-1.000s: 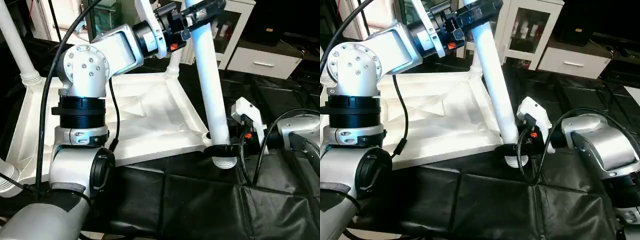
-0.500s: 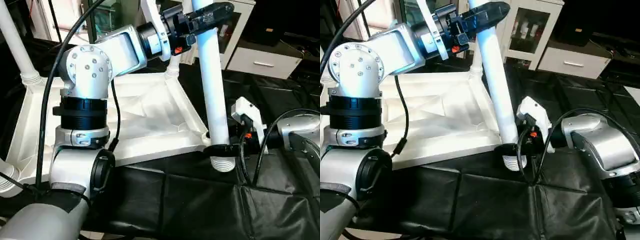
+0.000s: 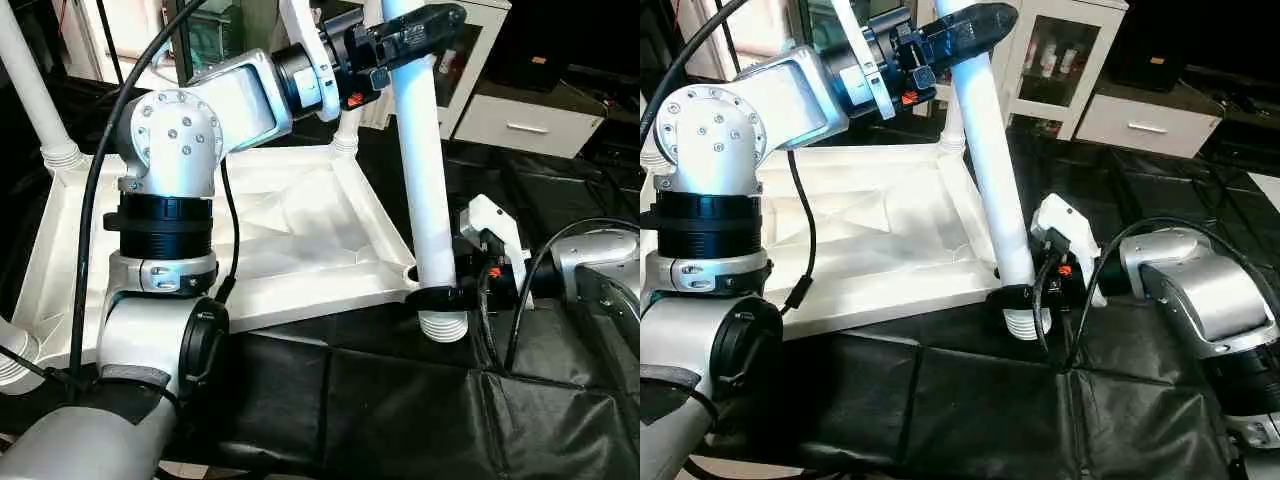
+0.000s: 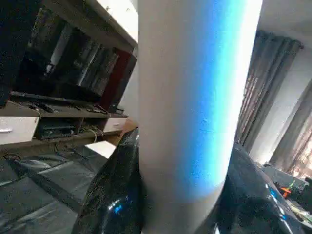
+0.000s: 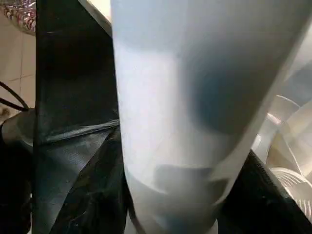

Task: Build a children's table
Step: Pick table leg

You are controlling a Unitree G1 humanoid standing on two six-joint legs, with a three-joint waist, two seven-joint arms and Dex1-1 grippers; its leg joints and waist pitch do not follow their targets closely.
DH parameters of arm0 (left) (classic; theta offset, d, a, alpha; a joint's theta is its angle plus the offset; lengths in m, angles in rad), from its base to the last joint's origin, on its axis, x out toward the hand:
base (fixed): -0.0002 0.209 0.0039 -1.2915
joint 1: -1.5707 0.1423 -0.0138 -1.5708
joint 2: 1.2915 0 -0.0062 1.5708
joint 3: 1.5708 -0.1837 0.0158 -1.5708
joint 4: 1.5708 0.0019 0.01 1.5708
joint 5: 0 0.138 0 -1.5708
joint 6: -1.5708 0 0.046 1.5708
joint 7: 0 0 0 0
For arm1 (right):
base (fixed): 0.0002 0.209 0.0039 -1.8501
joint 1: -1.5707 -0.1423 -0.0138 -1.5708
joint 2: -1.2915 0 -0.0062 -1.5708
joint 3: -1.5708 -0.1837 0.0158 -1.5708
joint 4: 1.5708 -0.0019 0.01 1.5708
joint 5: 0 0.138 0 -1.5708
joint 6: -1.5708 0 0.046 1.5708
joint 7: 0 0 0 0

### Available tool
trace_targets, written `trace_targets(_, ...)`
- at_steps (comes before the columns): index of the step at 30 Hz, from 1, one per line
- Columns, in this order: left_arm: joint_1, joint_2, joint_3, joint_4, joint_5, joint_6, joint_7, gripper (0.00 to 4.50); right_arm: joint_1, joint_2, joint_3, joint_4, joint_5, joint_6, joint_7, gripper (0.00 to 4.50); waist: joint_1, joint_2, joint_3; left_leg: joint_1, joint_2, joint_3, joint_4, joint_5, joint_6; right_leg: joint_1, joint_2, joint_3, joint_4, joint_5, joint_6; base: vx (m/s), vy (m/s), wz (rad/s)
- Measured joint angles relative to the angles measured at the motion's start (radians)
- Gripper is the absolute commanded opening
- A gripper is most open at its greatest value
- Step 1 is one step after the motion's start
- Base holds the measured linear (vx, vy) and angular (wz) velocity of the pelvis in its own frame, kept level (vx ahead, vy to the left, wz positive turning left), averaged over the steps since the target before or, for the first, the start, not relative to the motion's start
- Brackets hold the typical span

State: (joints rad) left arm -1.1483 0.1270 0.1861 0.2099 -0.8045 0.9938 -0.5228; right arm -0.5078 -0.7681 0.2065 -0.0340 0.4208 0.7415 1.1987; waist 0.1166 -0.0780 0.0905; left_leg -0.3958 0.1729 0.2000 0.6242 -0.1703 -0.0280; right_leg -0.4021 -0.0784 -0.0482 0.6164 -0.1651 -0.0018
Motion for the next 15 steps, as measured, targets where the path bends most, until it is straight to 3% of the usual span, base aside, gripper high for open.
trace_targets(1, 0.0, 0.0, -0.001, -0.001, 0.0, -0.001, -0.004, 1.54, 0.0, 0.001, 0.0, 0.0, 0.0, 0.0, 0.0, 1.87, 0.0, 0.0, 0.0, 0.0, 0.0, 0.0, 0.0, 0.0, 0.0, 0.0, 0.0, 0.0, 0.0, 0.0, 0.0, 0.0, 0.0, 0.0)
trace_targets(4, 0.001, 0.006, -0.007, -0.001, 0.0, 0.0, -0.018, 2.24, 0.0, 0.001, 0.0, 0.0, 0.0, 0.0, -0.002, 1.87, 0.0, 0.0, 0.0, 0.0, 0.0, 0.0, 0.0, 0.0, 0.0, 0.0, 0.0, 0.0, 0.0, 0.0, 0.0, 0.0, 0.0, 0.0)
trace_targets(7, 0.006, 0.016, -0.018, -0.002, 0.003, 0.0, -0.034, 2.31, 0.0, 0.003, -0.002, 0.003, 0.002, 0.0, -0.004, 1.87, 0.0, 0.0, 0.0, 0.0, 0.0, 0.0, 0.0, 0.0, 0.0, 0.0, 0.0, 0.0, 0.0, 0.0, 0.0, 0.0, 0.0, 0.0)
trace_targets(9, 0.011, 0.016, -0.019, -0.002, 0.003, 0.002, -0.038, 2.65, -0.003, 0.009, -0.009, 0.008, 0.006, -0.001, -0.01, 1.87, 0.0, 0.0, 0.0, 0.0, 0.0, 0.0, 0.0, 0.0, 0.0, 0.0, 0.0, 0.0, 0.0, 0.0, 0.0, 0.0, 0.0, 0.0)
trace_targets(13, 0.014, 0.019, -0.019, -0.003, 0.003, 0.004, -0.04, 2.77, -0.019, 0.019, -0.064, 0.021, 0.027, -0.003, -0.023, 1.87, 0.0, 0.0, 0.0, 0.0, 0.0, 0.0, 0.0, 0.0, 0.0, 0.0, 0.0, 0.0, 0.0, 0.0, -0.001, 0.0, 0.0, 0.0)
trace_targets(15, 0.014, 0.019, -0.018, -0.011, -0.006, 0.005, -0.045, 3.07, -0.029, 0.024, -0.104, 0.02, 0.057, -0.002, -0.026, 1.87, 0.0, 0.0, 0.0, 0.0, 0.0, 0.0, 0.0, 0.0, 0.0, 0.0, 0.0, 0.0, 0.0, 0.001, -0.001, 0.0, 0.0, 0.0)
